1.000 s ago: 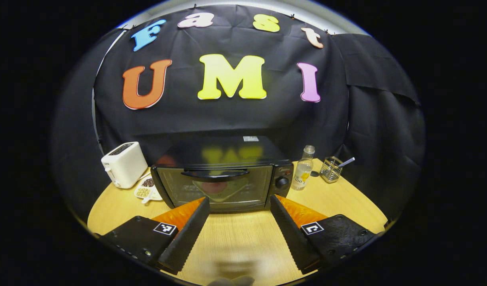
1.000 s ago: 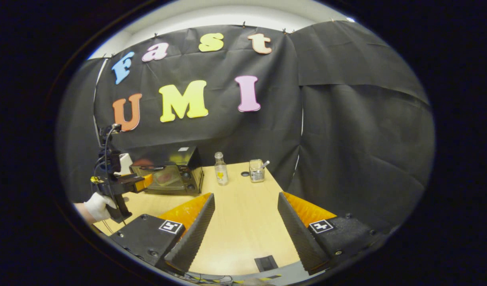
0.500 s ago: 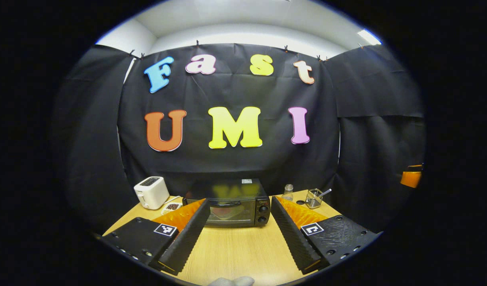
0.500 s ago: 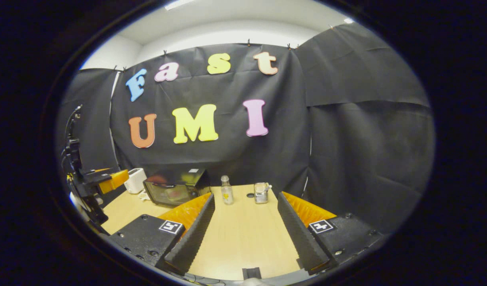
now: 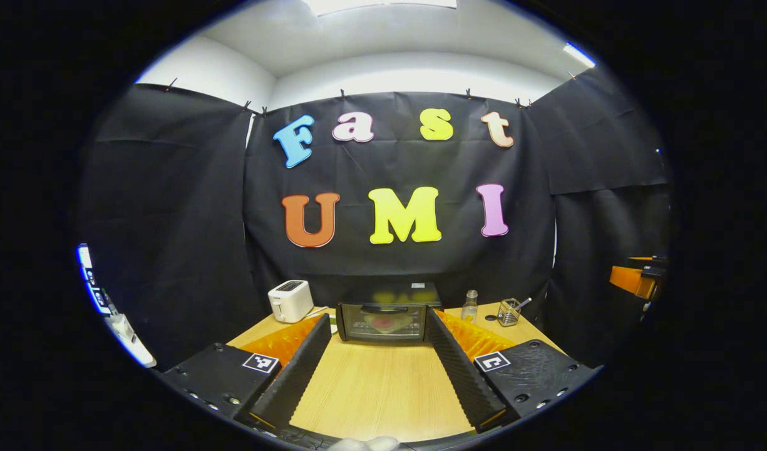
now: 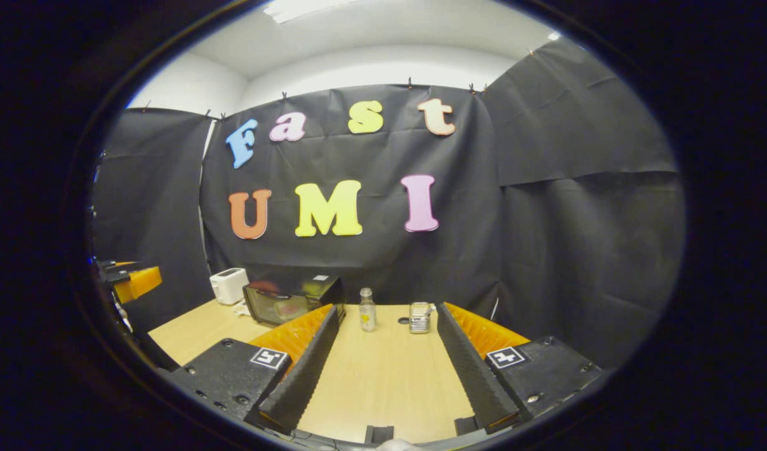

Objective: Open the electric oven with the left hand, put the food in, and close the electric oven.

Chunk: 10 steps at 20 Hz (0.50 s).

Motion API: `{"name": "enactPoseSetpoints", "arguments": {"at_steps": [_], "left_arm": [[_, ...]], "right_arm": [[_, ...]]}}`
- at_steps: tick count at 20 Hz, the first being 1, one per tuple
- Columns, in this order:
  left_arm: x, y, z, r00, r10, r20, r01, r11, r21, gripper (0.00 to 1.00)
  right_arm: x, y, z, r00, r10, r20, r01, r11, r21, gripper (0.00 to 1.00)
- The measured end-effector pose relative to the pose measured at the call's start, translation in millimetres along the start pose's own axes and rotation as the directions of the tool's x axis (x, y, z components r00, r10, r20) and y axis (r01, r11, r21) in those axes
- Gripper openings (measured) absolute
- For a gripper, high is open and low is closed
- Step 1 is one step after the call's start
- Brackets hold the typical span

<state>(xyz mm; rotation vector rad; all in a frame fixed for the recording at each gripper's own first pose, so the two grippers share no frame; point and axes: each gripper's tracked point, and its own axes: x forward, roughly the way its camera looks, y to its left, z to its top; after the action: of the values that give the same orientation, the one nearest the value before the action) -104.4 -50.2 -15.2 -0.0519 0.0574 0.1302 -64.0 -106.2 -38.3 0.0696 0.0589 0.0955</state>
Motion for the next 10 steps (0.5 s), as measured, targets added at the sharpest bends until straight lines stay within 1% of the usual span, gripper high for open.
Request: {"name": "enactPoseSetpoints", "arguments": {"at_steps": [1,2,5,6,7,8,9,10], "left_arm": [[-4.3,0.3,-1.1,1.000,0.000,-0.007,0.000,1.000,-0.003,0.98],[-7.8,1.8,-0.7,1.000,0.003,-0.009,-0.003,1.000,-0.003,0.98],[-7.6,1.4,0.5,1.000,-0.005,-0.004,0.005,1.000,0.012,0.98],[-6.9,-2.0,2.8,1.000,-0.016,0.005,0.016,1.000,0.019,0.98],[-5.9,-3.4,4.3,1.000,-0.018,0.008,0.018,0.999,0.027,0.98],[-5.0,-4.8,4.4,1.000,-0.019,0.008,0.019,0.999,0.028,0.98],[-4.4,-9.1,2.7,1.000,-0.031,0.005,0.031,0.999,0.022,0.98],[-3.6,-14.3,3.1,0.999,-0.041,0.004,0.041,0.999,0.020,0.98]], "right_arm": [[-3.3,2.4,1.1,1.000,0.009,0.005,-0.009,1.000,0.011,1.00],[-4.7,3.5,3.6,1.000,0.014,0.011,-0.014,1.000,0.014,0.96],[-5.3,2.8,3.7,1.000,0.009,0.016,-0.009,1.000,0.003,0.96],[-6.9,5.6,6.9,0.999,0.019,0.026,-0.019,1.000,-0.002,0.96],[-7.5,7.2,9.4,0.999,0.022,0.030,-0.022,1.000,-0.007,1.00],[-6.9,7.0,7.9,0.999,0.020,0.024,-0.020,1.000,-0.013,0.96],[-7.0,5.4,6.3,1.000,0.015,0.021,-0.015,1.000,-0.013,0.96],[-8.8,6.0,7.3,1.000,0.018,0.025,-0.017,1.000,-0.009,1.00]]}}
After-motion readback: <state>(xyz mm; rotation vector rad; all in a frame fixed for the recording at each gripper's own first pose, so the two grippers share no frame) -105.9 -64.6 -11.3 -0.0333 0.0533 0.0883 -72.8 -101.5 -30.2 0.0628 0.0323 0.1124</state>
